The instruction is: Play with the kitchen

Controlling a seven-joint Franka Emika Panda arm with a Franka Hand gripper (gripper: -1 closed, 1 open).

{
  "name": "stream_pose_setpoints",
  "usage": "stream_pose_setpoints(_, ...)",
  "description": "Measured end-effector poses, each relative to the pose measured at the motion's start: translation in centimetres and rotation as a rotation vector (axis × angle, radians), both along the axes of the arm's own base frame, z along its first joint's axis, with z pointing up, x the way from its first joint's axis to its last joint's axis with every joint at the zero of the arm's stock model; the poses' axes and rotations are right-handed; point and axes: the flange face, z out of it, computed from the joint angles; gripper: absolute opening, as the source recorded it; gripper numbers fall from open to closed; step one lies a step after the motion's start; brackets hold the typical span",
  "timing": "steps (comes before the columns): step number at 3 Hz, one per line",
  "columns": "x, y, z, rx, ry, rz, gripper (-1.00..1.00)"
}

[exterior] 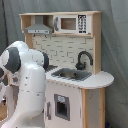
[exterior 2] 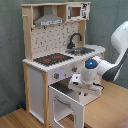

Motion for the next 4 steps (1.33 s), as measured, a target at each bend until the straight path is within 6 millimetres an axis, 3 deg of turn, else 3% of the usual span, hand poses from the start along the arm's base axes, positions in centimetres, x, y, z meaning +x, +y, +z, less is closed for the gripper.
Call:
stream_pose_setpoints(1, -0.4, -0.3, 0.9, -0.025, -0.016, -0.012, 1.0)
stream_pose_setpoints(4, -2.9, -1.2, 6.8, -0.155, -0.155, -0.09, 1.0)
